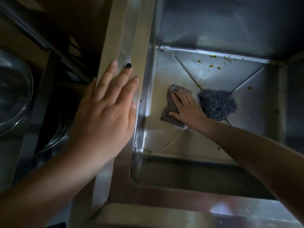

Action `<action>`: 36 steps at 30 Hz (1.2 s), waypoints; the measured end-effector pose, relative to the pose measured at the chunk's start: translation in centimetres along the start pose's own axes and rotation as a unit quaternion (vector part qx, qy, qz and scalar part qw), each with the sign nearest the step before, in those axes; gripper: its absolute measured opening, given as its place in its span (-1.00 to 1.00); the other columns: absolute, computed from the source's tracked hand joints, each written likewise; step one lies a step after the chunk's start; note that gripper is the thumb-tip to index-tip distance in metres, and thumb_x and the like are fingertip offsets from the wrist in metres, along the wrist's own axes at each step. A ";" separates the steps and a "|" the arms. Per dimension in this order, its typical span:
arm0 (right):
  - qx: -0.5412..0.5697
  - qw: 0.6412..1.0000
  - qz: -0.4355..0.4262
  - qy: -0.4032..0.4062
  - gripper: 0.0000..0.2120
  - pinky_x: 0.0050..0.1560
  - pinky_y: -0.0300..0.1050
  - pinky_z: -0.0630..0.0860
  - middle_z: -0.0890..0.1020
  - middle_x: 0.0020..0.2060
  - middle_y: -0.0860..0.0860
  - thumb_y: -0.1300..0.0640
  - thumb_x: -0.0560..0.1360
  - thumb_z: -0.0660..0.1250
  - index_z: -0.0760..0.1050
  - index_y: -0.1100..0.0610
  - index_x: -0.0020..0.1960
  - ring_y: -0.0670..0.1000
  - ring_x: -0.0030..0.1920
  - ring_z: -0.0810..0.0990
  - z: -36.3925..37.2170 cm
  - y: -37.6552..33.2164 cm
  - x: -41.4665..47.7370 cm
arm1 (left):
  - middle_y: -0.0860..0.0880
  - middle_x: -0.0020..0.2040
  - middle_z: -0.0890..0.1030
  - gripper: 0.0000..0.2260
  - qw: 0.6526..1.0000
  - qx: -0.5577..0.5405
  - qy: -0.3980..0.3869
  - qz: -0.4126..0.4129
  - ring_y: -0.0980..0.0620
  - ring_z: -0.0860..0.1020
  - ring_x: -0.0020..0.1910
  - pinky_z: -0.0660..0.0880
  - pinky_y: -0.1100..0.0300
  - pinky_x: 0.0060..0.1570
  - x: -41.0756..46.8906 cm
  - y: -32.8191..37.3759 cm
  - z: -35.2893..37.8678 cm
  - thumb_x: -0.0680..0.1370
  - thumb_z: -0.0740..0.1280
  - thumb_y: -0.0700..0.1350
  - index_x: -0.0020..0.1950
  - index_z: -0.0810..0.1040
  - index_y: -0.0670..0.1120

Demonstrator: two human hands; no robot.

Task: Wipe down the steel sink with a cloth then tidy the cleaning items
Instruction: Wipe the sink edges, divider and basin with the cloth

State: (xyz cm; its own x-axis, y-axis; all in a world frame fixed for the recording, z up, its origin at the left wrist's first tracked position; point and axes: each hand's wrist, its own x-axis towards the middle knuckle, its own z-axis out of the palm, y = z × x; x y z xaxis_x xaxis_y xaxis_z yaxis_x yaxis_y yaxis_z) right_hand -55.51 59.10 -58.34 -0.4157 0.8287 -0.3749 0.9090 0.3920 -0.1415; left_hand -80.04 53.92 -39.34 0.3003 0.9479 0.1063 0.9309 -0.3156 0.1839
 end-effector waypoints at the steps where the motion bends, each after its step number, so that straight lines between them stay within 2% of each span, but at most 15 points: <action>1: 0.003 1.000 0.008 0.002 -0.27 0.47 0.07 -0.02 0.15 0.47 0.21 -0.18 0.54 0.15 0.03 0.24 0.50 0.20 0.48 0.08 0.1 -0.3 -0.1 | -0.17 0.42 0.35 -0.59 1.000 0.002 -0.002 0.001 -0.15 0.17 0.46 0.26 -0.19 0.34 0.0 0.0 0.0 0.56 0.05 -0.09 0.37 0.35 -0.21; 4: 0.007 0.999 0.029 -0.018 -0.29 0.47 0.05 -0.11 0.11 0.48 0.22 -0.14 0.55 0.14 0.01 0.27 0.50 0.17 0.50 0.01 0.0 -1.9 -1.2 | -0.18 0.42 0.34 -0.59 1.000 0.008 -0.002 0.005 -0.16 0.17 0.46 0.25 -0.18 0.35 0.0 0.0 0.0 0.57 0.05 -0.09 0.38 0.34 -0.21; 5: -0.001 1.000 0.019 -0.020 -0.29 0.47 0.06 -0.08 0.15 0.47 0.23 -0.15 0.55 0.12 0.05 0.28 0.49 0.17 0.50 0.05 0.3 -2.5 -1.9 | -0.18 0.42 0.35 -0.59 1.000 0.010 -0.001 0.006 -0.16 0.17 0.46 0.25 -0.18 0.35 0.0 -0.1 0.1 0.57 0.06 -0.09 0.38 0.34 -0.21; 7: -0.028 0.999 -0.017 -0.023 -0.30 0.39 0.15 0.19 0.39 0.35 0.25 -0.20 0.47 0.12 0.30 0.31 0.40 0.21 0.40 0.32 1.2 -3.7 -3.6 | -0.18 0.41 0.35 -0.59 1.000 0.011 0.001 0.005 -0.16 0.18 0.46 0.24 -0.16 0.36 0.1 -0.1 0.0 0.56 0.06 -0.10 0.38 0.34 -0.21; 9: -0.035 0.998 -0.036 -0.044 -0.27 0.23 0.21 0.39 0.54 0.22 0.22 -0.26 0.34 0.29 0.46 0.28 0.28 0.20 0.27 0.49 2.4 -4.6 -5.0 | -0.16 0.42 0.35 -0.58 1.000 0.009 -0.001 0.000 -0.14 0.17 0.47 0.23 -0.14 0.37 0.1 -0.1 0.0 0.55 0.06 -0.10 0.38 0.35 -0.20; 11: -0.041 0.996 -0.051 -0.054 -0.22 0.18 0.22 0.43 0.55 0.20 0.20 -0.25 0.22 0.46 0.49 0.26 0.25 0.18 0.24 0.52 3.1 -5.2 -5.7 | -0.16 0.42 0.35 -0.58 1.000 0.010 -0.005 -0.002 -0.14 0.17 0.47 0.24 -0.15 0.36 0.1 -0.1 0.0 0.55 0.07 -0.09 0.38 0.35 -0.20; 13: -0.030 0.998 -0.044 -0.045 -0.20 0.20 0.22 0.41 0.54 0.22 0.20 -0.23 0.19 0.49 0.48 0.25 0.26 0.18 0.25 0.51 3.3 -5.2 -5.6 | -0.15 0.42 0.34 -0.58 1.000 0.011 -0.010 -0.001 -0.14 0.18 0.47 0.25 -0.16 0.36 0.2 -0.1 0.1 0.56 0.07 -0.09 0.38 0.35 -0.19; 15: -0.032 0.998 -0.041 -0.039 -0.22 0.28 0.21 0.32 0.49 0.28 0.21 -0.21 0.26 0.46 0.43 0.26 0.31 0.19 0.30 0.46 2.8 -5.0 -4.9 | -0.15 0.43 0.34 -0.58 1.000 0.011 -0.013 -0.001 -0.14 0.17 0.47 0.25 -0.17 0.36 0.2 -0.2 0.1 0.56 0.07 -0.09 0.39 0.34 -0.19; 16: -0.028 0.998 -0.049 -0.039 -0.23 0.35 0.18 0.21 0.42 0.34 0.22 -0.20 0.34 0.41 0.36 0.26 0.37 0.20 0.36 0.38 2.3 -4.9 -4.5 | -0.15 0.43 0.34 -0.58 1.000 0.011 -0.013 -0.002 -0.14 0.17 0.47 0.25 -0.18 0.36 0.2 -0.2 0.1 0.56 0.06 -0.08 0.39 0.34 -0.19; 18: -0.013 0.998 -0.047 -0.032 -0.25 0.45 0.08 -0.13 0.16 0.48 0.20 -0.17 0.50 0.24 0.09 0.25 0.49 0.16 0.50 0.08 1.3 -4.4 -2.9 | -0.16 0.42 0.34 -0.58 1.000 0.009 -0.012 -0.003 -0.15 0.17 0.47 0.25 -0.18 0.35 0.2 -0.2 0.1 0.57 0.05 -0.08 0.39 0.34 -0.20; 19: -0.005 0.999 -0.031 -0.031 -0.26 0.45 0.04 -0.22 0.05 0.51 0.17 -0.17 0.54 0.16 -0.02 0.23 0.51 0.13 0.51 -0.04 0.8 -4.1 -1.8 | -0.16 0.42 0.35 -0.58 1.000 0.009 -0.013 -0.003 -0.15 0.17 0.47 0.25 -0.18 0.35 0.2 -0.2 0.1 0.57 0.05 -0.07 0.39 0.35 -0.20; 22: 0.018 1.000 0.018 -0.015 -0.29 0.48 0.04 -0.19 -0.03 0.52 0.13 -0.17 0.57 0.07 -0.10 0.20 0.52 0.11 0.52 -0.12 -0.7 -3.7 1.0 | -0.16 0.42 0.36 -0.58 1.000 0.005 -0.014 -0.003 -0.15 0.18 0.47 0.26 -0.19 0.35 0.2 -0.2 0.1 0.57 0.04 -0.07 0.38 0.35 -0.19; 27: 0.056 0.995 0.076 -0.018 -0.33 0.48 0.06 -0.17 -0.02 0.51 0.13 -0.08 0.59 0.10 -0.10 0.22 0.52 0.12 0.51 -0.12 -1.9 -4.5 2.5 | -0.16 0.41 0.36 -0.58 1.000 0.001 -0.011 0.001 -0.16 0.19 0.46 0.27 -0.19 0.34 0.3 -0.3 0.2 0.56 0.05 -0.08 0.37 0.37 -0.19; 32: 0.059 0.995 0.076 -0.039 -0.33 0.49 0.07 -0.13 0.00 0.52 0.09 -0.05 0.58 0.14 -0.08 0.19 0.52 0.09 0.52 -0.12 -1.6 -5.1 1.2 | -0.14 0.42 0.35 -0.57 1.000 -0.003 -0.013 -0.005 -0.15 0.18 0.47 0.27 -0.18 0.34 0.1 -0.2 0.1 0.55 0.04 -0.06 0.38 0.36 -0.17; 36: 0.061 0.995 0.041 -0.065 -0.31 0.49 0.08 -0.11 0.00 0.52 0.08 -0.04 0.56 0.18 -0.08 0.19 0.52 0.08 0.52 -0.12 -1.0 -5.6 -0.8 | -0.14 0.42 0.35 -0.56 1.000 -0.003 -0.013 -0.006 -0.14 0.19 0.47 0.27 -0.17 0.34 0.2 -0.2 0.1 0.55 0.02 -0.06 0.37 0.37 -0.17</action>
State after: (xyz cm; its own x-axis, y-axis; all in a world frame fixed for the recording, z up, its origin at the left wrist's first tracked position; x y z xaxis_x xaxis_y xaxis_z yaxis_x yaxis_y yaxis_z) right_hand -60.36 56.67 -56.29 -0.3391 0.7946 -0.5037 0.9401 0.2663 -0.2129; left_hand -80.15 54.20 -39.45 0.2943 0.9525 0.0782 0.9335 -0.3041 0.1903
